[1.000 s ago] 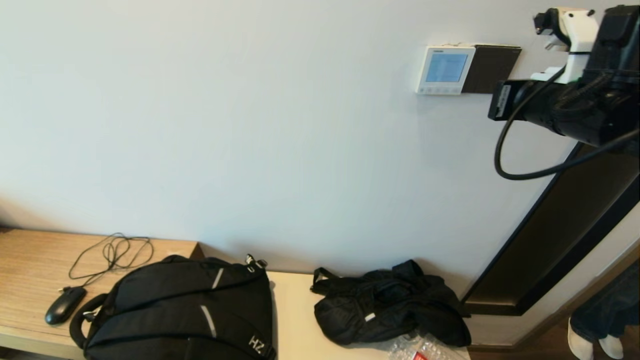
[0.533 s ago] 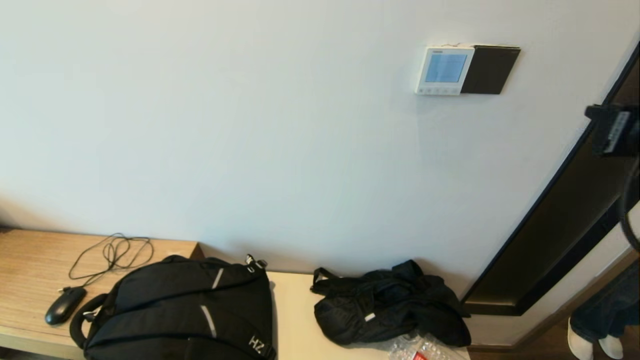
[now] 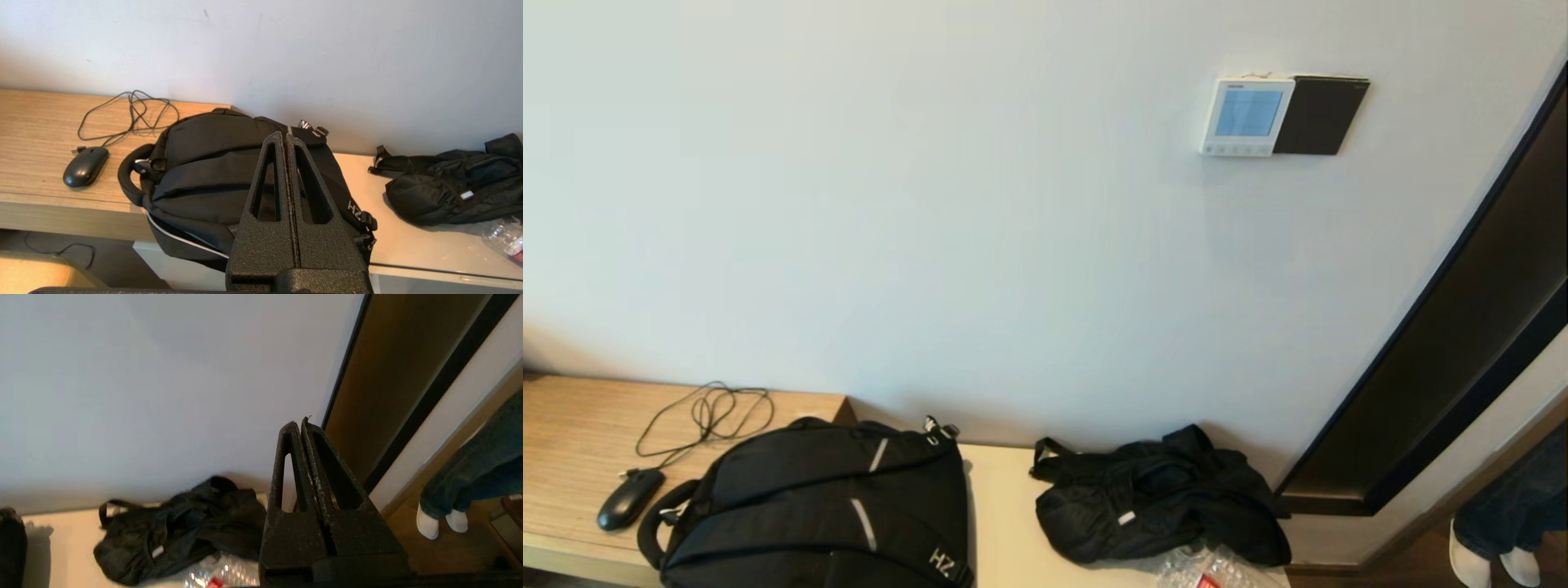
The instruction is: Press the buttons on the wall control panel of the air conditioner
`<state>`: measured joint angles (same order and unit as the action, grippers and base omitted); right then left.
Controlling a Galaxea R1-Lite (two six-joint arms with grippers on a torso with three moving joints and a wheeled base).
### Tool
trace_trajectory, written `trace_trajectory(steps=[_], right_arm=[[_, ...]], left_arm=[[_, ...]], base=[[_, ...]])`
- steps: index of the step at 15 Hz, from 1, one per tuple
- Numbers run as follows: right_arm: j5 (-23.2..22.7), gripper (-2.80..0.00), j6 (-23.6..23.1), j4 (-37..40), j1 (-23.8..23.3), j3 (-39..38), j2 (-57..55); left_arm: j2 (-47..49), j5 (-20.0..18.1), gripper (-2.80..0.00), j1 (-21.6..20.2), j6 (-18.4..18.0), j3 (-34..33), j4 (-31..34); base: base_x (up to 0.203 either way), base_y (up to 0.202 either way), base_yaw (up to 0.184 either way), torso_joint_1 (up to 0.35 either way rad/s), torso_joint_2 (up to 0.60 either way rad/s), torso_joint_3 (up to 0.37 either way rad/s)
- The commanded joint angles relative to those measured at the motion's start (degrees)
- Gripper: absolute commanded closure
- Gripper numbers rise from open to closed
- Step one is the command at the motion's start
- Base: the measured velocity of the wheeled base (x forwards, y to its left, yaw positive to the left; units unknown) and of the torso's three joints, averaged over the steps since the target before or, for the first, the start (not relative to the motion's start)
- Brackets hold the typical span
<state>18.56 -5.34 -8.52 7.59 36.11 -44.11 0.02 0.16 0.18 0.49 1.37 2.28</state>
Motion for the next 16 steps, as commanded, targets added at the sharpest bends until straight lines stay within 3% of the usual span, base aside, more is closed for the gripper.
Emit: trace_trajectory(steps=[1, 5, 8, 10, 13, 16], right_arm=[[-3.54, 0.0, -0.01, 0.01, -3.03, -7.54, 8.63], [-17.7, 0.0, 2.48, 4.4, -10.07, -19.85, 18.53], [-24.96, 0.0, 4.09, 6.8, -11.34, -26.0, 25.55], [-26.9, 0.0, 4.03, 6.58, -11.45, -29.66, 27.87], [-27.11, 0.0, 3.46, 1.63, -11.25, -33.8, 28.21], [-27.08, 0.0, 3.38, 1.83, -9.67, -35.17, 31.26]], left_arm=[[-0.02, 0.02, 0.0, -0.01, 0.03, -0.04, 0.01], [-0.02, 0.02, 0.0, -0.01, -0.01, -0.04, 0.01], [-0.02, 0.02, 0.0, -0.01, -0.04, -0.04, 0.01], [-0.02, 0.02, 0.0, -0.01, 0.0, -0.02, 0.01], [-0.02, 0.02, 0.0, -0.01, 0.02, -0.03, 0.01], [-0.02, 0.02, 0.0, -0.01, 0.02, -0.05, 0.01]], base=[[0.0, 0.0, 0.0, 0.0, 0.0, 0.0], [0.0, 0.0, 0.0, 0.0, 0.0, 0.0], [0.0, 0.0, 0.0, 0.0, 0.0, 0.0], [0.0, 0.0, 0.0, 0.0, 0.0, 0.0], [0.0, 0.0, 0.0, 0.0, 0.0, 0.0], [0.0, 0.0, 0.0, 0.0, 0.0, 0.0]])
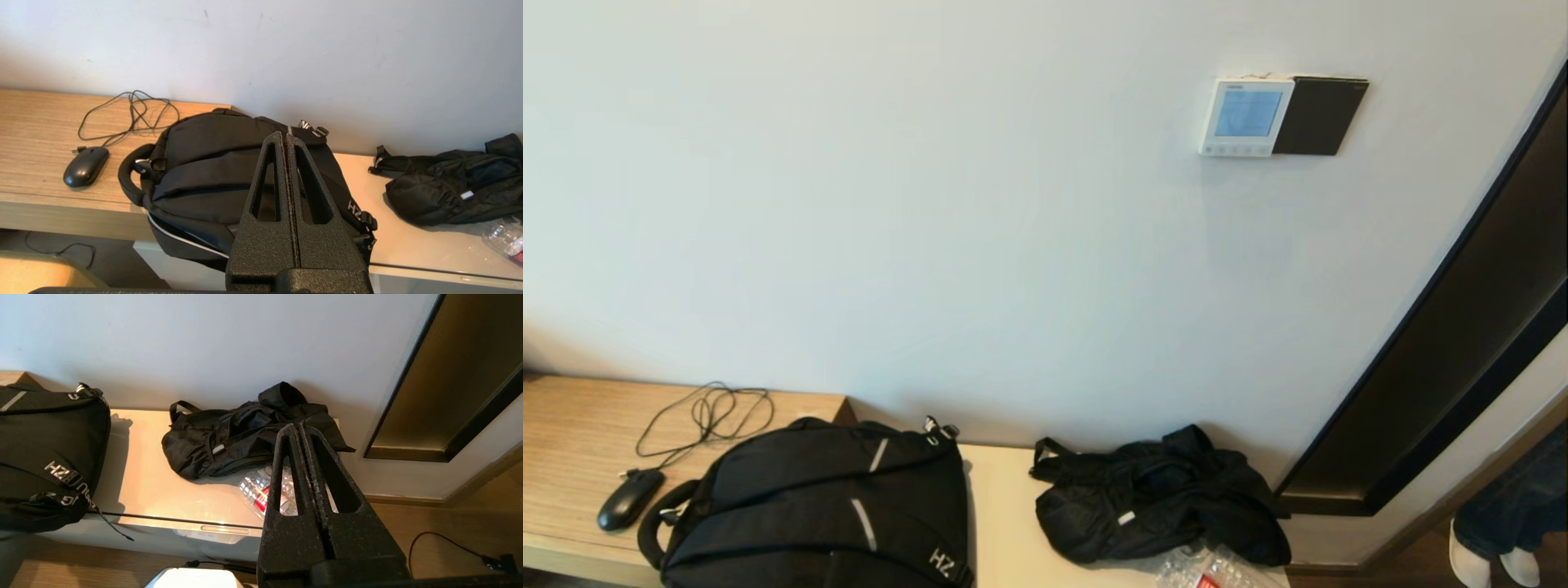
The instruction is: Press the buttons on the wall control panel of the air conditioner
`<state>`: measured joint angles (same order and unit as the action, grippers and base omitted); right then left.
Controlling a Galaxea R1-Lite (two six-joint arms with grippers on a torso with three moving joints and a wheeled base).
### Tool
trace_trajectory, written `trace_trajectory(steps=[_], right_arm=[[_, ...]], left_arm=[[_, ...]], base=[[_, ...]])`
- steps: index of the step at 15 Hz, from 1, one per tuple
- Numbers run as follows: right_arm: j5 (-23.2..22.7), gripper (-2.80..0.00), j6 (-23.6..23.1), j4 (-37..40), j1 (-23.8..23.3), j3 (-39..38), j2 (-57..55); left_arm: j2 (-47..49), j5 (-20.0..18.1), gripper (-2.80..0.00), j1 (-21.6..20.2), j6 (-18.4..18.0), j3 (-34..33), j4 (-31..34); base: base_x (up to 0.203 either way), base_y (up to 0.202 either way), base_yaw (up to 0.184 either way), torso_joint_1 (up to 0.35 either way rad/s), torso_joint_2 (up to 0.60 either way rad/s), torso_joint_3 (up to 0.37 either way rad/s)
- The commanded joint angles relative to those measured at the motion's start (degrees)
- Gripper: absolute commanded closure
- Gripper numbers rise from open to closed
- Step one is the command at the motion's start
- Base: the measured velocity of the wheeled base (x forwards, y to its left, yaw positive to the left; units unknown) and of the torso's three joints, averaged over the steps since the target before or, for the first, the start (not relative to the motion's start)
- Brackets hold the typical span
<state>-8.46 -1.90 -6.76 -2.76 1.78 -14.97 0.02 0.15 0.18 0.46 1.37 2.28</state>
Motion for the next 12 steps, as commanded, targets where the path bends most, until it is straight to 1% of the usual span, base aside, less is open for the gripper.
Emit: trace_trajectory(steps=[1, 3, 7, 12], right_arm=[[0.15, 0.0, -0.04, 0.17, 1.31, -0.99, 3.99], [0.56, 0.0, -0.1, 1.01, 2.05, -0.88, 7.36], [1.61, 0.0, -0.2, 7.9, 2.14, 0.95, 13.93], [4.71, 0.0, -0.21, 9.01, 2.21, 0.91, 14.88]], left_arm=[[-0.02, 0.03, 0.0, -0.01, 0.04, -0.03, 0.01], [-0.02, 0.03, 0.0, -0.01, -0.01, -0.04, 0.01], [-0.02, 0.03, 0.0, -0.01, 0.06, -0.05, 0.01], [-0.02, 0.03, 0.0, -0.01, 0.01, -0.03, 0.01]], base=[[0.0, 0.0, 0.0, 0.0, 0.0, 0.0], [0.0, 0.0, 0.0, 0.0, 0.0, 0.0], [0.0, 0.0, 0.0, 0.0, 0.0, 0.0], [0.0, 0.0, 0.0, 0.0, 0.0, 0.0]])
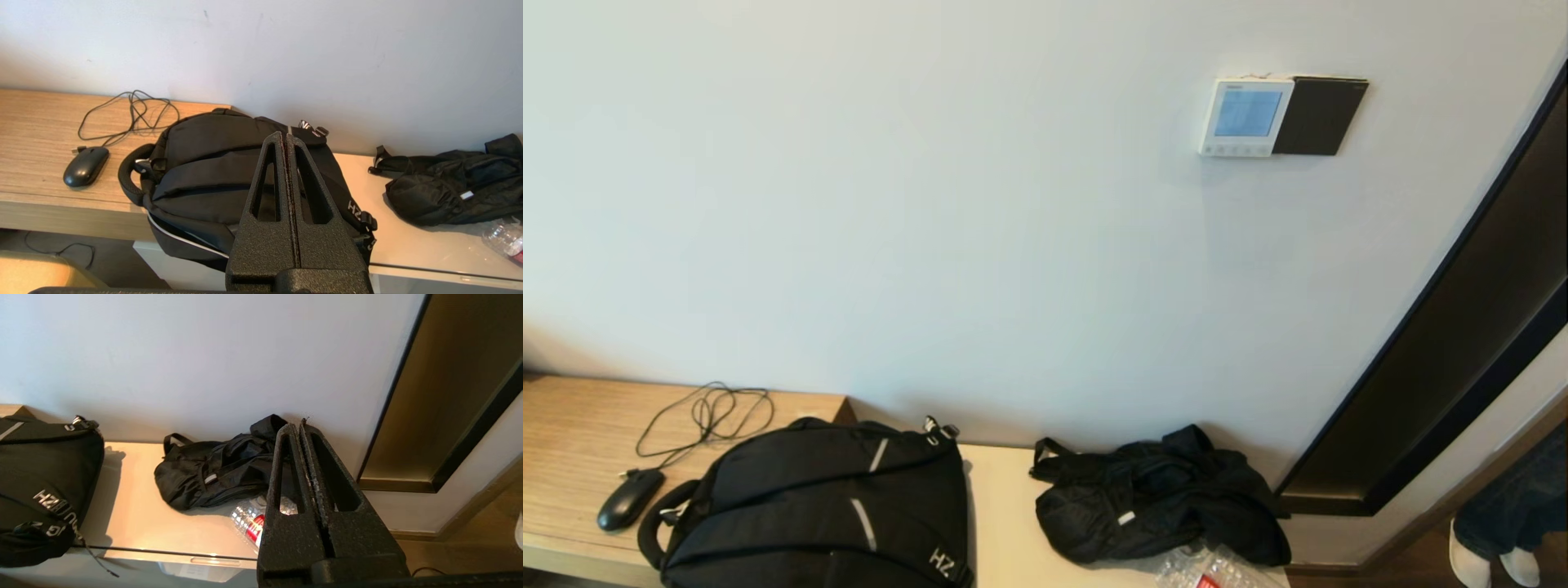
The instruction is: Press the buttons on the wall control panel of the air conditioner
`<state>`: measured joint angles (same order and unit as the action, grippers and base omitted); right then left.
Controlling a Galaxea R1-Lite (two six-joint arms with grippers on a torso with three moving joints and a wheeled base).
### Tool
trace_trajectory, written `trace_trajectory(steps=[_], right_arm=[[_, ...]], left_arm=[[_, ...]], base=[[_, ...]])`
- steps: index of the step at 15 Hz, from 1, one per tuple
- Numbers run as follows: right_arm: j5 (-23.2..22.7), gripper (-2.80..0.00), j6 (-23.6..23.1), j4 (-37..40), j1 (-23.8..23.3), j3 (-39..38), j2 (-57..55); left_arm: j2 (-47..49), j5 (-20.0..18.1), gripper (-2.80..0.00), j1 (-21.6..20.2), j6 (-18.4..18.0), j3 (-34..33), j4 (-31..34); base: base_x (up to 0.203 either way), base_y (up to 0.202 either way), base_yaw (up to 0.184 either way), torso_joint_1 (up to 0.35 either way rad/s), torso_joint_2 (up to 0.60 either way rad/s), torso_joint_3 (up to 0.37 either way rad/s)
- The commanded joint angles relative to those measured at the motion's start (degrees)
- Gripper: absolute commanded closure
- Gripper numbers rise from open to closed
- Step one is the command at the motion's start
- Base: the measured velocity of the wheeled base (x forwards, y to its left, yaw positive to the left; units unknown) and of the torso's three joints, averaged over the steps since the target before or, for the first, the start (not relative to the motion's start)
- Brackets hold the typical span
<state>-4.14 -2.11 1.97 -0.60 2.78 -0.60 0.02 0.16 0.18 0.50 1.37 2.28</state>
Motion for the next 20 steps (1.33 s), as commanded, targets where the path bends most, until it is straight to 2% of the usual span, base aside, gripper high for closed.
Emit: trace_trajectory(steps=[1, 5, 7, 20], right_arm=[[0.48, 0.0, 0.06, 0.28, -0.02, -0.11, 0.45], [0.63, 0.0, 0.19, 0.4, -0.02, -0.06, 0.43], [3.86, 0.0, -2.62, 0.85, -0.1, -1.28, 0.6], [3.17, 0.0, -0.97, 0.57, -0.11, -1.51, 0.69]], left_arm=[[-0.02, 0.02, 0.0, -0.01, 0.03, 0.04, 0.01], [-0.02, 0.02, 0.0, -0.01, 0.03, 0.02, 0.01], [-0.02, 0.04, 0.0, -0.01, 0.02, 0.01, 0.11], [-0.02, 0.02, 0.0, -0.01, 0.03, 0.04, 0.01]], base=[[0.0, 0.0, 0.0, 0.0, 0.0, 0.0], [0.0, 0.0, 0.0, 0.0, 0.0, 0.0], [0.0, 0.0, 0.0, 0.0, 0.0, 0.0], [0.0, 0.0, 0.0, 0.0, 0.0, 0.0]])
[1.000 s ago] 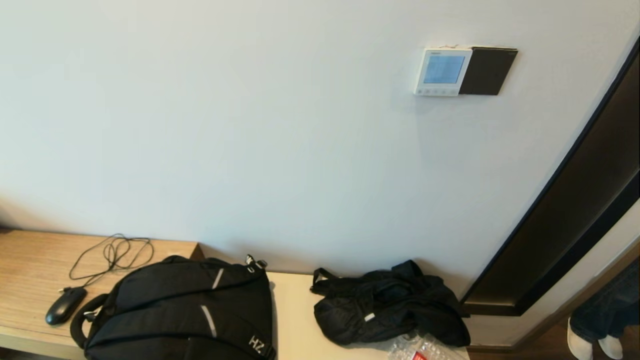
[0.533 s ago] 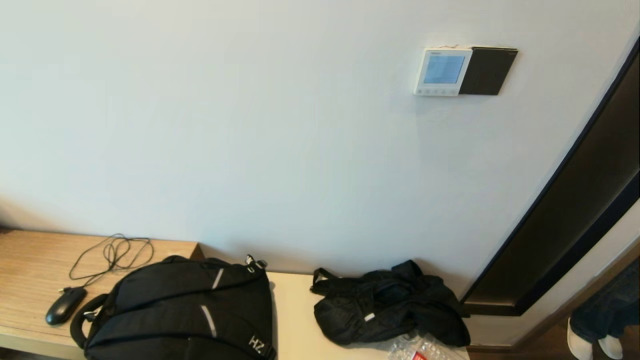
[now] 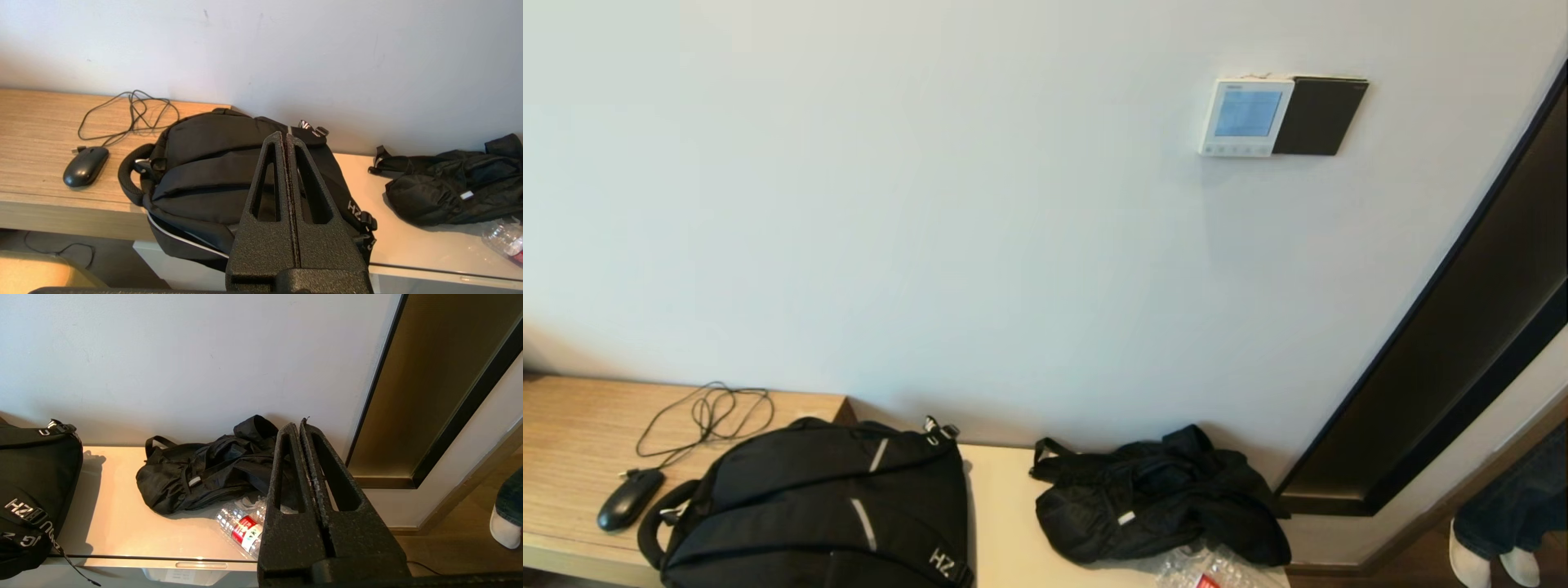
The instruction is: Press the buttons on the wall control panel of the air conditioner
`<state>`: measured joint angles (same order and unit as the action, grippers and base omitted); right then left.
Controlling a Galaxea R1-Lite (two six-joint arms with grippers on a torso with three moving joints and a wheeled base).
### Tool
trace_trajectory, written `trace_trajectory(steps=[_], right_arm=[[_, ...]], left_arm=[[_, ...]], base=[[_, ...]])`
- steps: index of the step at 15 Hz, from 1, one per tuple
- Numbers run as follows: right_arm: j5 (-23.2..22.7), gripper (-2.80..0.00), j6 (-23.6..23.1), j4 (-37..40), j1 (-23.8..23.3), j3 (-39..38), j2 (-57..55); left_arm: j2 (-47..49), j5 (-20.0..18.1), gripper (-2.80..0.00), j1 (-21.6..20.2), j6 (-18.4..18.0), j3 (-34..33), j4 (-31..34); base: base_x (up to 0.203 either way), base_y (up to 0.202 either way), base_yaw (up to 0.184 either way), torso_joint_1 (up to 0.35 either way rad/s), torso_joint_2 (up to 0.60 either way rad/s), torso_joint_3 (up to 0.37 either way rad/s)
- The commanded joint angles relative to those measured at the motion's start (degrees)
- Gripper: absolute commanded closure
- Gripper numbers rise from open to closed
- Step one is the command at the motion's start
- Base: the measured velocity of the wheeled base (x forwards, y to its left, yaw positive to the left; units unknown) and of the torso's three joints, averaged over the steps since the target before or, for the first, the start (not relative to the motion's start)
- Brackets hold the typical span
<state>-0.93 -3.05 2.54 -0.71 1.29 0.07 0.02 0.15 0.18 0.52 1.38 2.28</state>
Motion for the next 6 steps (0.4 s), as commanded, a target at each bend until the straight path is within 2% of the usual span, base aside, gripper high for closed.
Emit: trace_trajectory(steps=[1, 6], right_arm=[[-0.03, 0.0, -0.03, 0.01, 0.0, 0.0, 0.01], [-0.03, 0.0, 0.04, -0.05, 0.0, 0.03, 0.09]], left_arm=[[-0.02, 0.02, 0.0, -0.01, -0.08, -0.03, 0.01], [-0.02, 0.02, 0.0, -0.01, 0.01, 0.03, 0.01]], base=[[0.0, 0.0, 0.0, 0.0, 0.0, 0.0], [0.0, 0.0, 0.0, 0.0, 0.0, 0.0]])
